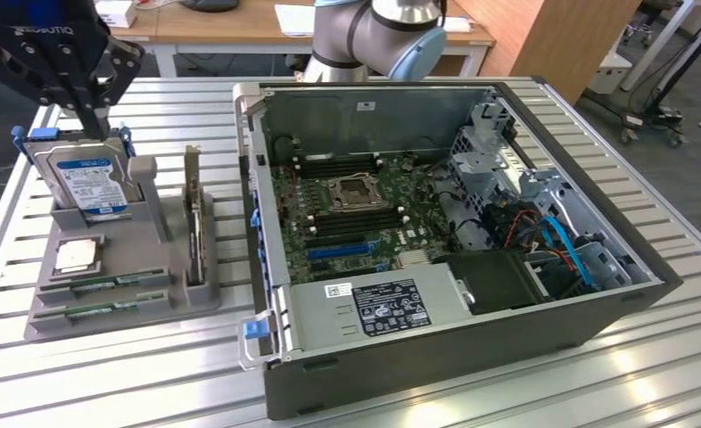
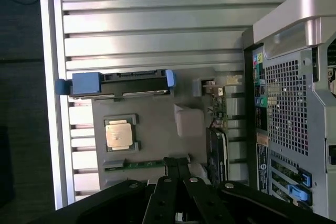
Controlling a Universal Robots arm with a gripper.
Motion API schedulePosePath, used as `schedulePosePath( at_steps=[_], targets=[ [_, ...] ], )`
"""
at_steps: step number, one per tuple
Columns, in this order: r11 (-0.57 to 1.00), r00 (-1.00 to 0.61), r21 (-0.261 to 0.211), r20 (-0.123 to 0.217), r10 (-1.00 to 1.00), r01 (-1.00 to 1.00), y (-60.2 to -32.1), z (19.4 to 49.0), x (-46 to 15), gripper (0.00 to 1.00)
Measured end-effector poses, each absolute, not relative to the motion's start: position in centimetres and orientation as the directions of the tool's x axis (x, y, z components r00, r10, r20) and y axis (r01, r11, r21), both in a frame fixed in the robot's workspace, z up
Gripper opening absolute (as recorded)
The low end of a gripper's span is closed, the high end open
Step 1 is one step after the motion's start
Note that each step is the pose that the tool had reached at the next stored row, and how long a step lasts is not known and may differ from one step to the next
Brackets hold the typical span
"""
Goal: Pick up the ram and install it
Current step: 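Reach for the ram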
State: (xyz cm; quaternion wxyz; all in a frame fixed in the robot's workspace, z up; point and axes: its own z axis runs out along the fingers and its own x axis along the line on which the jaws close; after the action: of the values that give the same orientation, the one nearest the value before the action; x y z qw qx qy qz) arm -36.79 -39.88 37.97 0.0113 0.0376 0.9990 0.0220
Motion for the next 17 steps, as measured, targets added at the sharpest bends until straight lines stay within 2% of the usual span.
schedulePosePath(
  at_steps=[17],
  targets=[
    [0.996, -0.997, 0.045, -0.021, 0.076, 0.075, -39.9, 37.9, -38.0, 0.10]
  ],
)
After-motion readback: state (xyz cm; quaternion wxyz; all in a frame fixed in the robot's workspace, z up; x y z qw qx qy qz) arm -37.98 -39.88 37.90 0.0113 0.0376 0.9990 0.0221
